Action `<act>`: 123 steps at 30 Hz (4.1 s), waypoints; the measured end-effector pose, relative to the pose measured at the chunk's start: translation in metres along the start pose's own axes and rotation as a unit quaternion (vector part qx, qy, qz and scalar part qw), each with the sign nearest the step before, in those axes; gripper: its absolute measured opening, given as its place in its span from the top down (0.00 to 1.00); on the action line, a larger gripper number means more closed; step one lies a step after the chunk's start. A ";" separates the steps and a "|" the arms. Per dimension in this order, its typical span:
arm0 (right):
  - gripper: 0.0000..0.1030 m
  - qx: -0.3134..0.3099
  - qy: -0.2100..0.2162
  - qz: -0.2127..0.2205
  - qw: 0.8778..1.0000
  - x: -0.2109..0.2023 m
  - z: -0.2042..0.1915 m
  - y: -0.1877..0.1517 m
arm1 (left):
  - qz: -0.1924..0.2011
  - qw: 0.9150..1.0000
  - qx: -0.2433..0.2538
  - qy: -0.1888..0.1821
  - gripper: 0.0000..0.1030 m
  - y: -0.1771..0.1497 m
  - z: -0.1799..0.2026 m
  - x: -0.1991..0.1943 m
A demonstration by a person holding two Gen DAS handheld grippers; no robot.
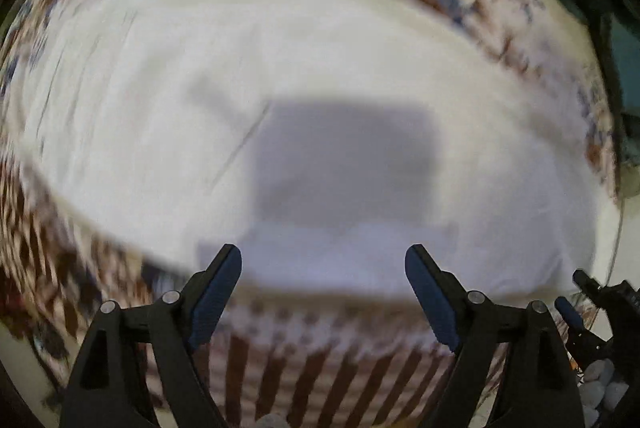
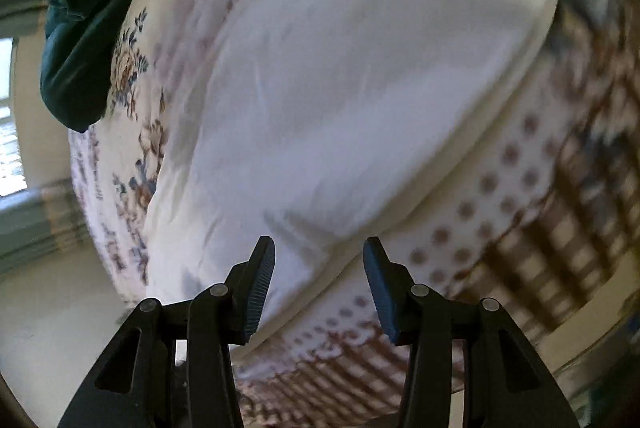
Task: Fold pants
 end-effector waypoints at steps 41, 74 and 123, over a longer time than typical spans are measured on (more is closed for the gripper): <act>0.91 0.091 -0.089 0.324 0.937 -0.153 0.109 0.170 | 0.066 0.984 0.162 -0.031 0.19 0.024 0.206 0.005; 0.91 0.031 0.107 0.279 0.954 -0.128 0.061 0.167 | 0.042 0.982 0.182 -0.011 0.00 0.029 0.219 0.068; 0.62 -0.275 -0.116 0.085 0.951 0.039 -0.117 -0.062 | 0.145 0.989 -0.027 -0.025 0.00 0.048 -0.044 -0.033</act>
Point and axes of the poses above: each gripper's, at about its wrist camera, not at the fingertips, and x roughly the way its jaws point, z to its right, y to its top, the point moved 3 cm from there along x, roughly the way its jaws point, and after that the axes turned 8 degrees about x, right-handed, at the moved point
